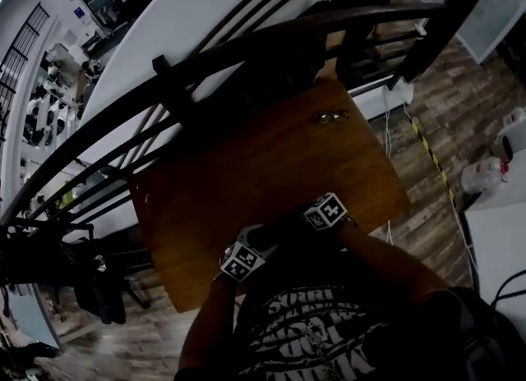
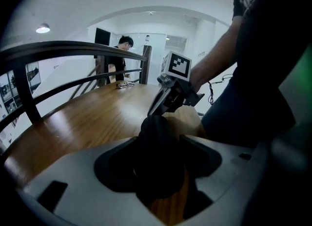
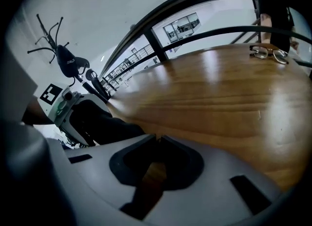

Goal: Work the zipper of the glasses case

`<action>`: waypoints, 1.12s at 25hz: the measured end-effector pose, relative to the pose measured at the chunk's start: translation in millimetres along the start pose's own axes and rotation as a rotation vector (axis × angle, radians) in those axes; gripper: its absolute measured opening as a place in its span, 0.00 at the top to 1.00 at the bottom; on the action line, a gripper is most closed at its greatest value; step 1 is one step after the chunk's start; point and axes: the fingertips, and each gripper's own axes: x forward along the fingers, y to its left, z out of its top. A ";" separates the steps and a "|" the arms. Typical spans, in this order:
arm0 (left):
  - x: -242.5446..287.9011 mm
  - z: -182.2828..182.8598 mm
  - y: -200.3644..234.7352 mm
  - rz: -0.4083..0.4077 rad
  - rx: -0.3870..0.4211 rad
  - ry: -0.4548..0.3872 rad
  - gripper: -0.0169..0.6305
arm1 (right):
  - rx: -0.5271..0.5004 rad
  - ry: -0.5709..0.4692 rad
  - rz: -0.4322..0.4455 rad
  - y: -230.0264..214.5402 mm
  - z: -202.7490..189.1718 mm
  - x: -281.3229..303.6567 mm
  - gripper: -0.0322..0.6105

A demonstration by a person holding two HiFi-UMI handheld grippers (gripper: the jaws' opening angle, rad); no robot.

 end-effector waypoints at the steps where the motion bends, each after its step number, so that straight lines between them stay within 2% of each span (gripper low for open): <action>1: -1.4 -1.9 1.9 -0.006 -0.007 -0.005 0.55 | 0.005 -0.008 -0.007 -1.1 1.1 0.0 0.90; 3: -0.3 -1.1 6.6 -0.002 -0.010 -0.005 0.55 | 0.007 -0.020 -0.031 -11.9 1.3 -3.5 0.89; 5: -3.2 -0.5 12.5 0.014 -0.015 -0.016 0.53 | 0.017 -0.054 -0.046 -19.3 3.7 -10.7 0.82; 9: -32.0 11.6 26.9 0.074 -0.018 -0.073 0.50 | 0.043 -0.196 -0.060 -15.5 27.6 -41.6 0.79; 10: -41.8 20.8 31.9 0.099 -0.029 -0.108 0.50 | 0.033 -0.246 -0.060 -12.0 38.0 -54.1 0.79; 12: -67.8 48.2 45.0 0.177 -0.077 -0.229 0.50 | -0.019 -0.377 -0.068 1.8 64.9 -88.3 0.79; 15: -125.9 97.2 61.2 0.353 -0.147 -0.399 0.51 | -0.182 -0.607 -0.147 44.8 108.4 -156.1 0.83; 17: -170.5 132.3 66.7 0.492 -0.163 -0.493 0.75 | -0.304 -0.741 -0.236 76.0 131.0 -199.0 0.93; 19: -208.3 164.2 69.6 0.590 -0.200 -0.602 0.96 | -0.386 -0.834 -0.286 104.9 147.1 -229.0 0.95; 21: -231.7 186.6 71.1 0.641 -0.240 -0.683 0.96 | -0.415 -0.892 -0.279 128.2 158.2 -246.0 0.95; 23: -243.4 199.9 71.4 0.676 -0.241 -0.721 0.96 | -0.432 -0.905 -0.263 139.7 164.7 -249.4 0.95; 25: -247.6 205.4 69.2 0.692 -0.216 -0.724 0.96 | -0.446 -0.897 -0.272 144.3 167.8 -248.1 0.95; 28: -247.0 204.4 64.3 0.676 -0.215 -0.715 0.96 | -0.434 -0.915 -0.307 145.6 168.7 -253.0 0.95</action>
